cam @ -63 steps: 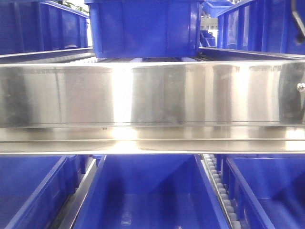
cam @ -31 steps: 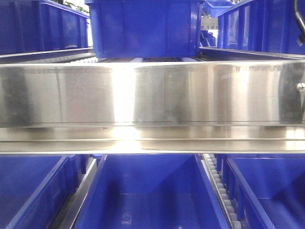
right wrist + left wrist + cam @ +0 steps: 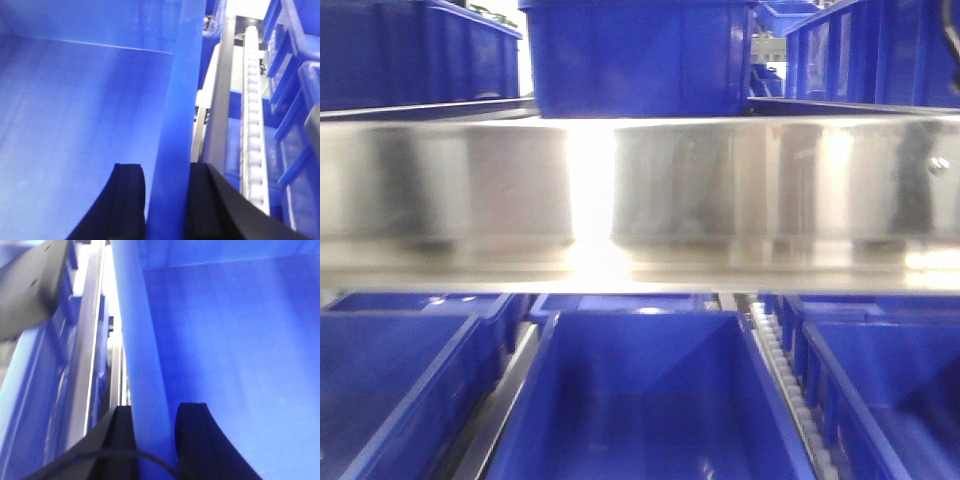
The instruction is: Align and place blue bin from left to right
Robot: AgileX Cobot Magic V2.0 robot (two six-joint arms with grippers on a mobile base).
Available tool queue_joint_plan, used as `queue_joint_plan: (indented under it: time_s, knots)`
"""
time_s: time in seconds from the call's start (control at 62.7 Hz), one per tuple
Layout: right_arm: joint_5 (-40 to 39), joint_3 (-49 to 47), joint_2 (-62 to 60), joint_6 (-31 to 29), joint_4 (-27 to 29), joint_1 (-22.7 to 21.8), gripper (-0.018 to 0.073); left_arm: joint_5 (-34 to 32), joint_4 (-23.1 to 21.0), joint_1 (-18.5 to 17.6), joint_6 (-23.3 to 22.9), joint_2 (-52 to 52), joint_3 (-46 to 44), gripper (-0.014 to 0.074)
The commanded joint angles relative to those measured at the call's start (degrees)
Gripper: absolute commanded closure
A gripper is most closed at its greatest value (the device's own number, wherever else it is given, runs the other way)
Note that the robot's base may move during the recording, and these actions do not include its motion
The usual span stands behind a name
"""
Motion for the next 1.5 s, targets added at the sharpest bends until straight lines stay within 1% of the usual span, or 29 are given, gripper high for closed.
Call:
queue_joint_plan:
  time_s: [0.0,1.261,1.484]
  knots:
    - [-6.8,-0.8,-1.2,-1.4,-3.5,-0.5,0.0634,-3.3,1.5,0.1,1.3,-1.0,-1.2,0.0610]
    - [-6.8,-0.8,-1.2,-1.4,-3.5,-0.5,0.0634,-3.3,1.5,0.1,1.3,-1.0,-1.2,0.0610]
    - [-6.8,-0.8,-1.2,-1.4,-3.5,-0.5,0.0634,-3.3,2.1,0.1,1.3,-1.0,-1.2,0.0610]
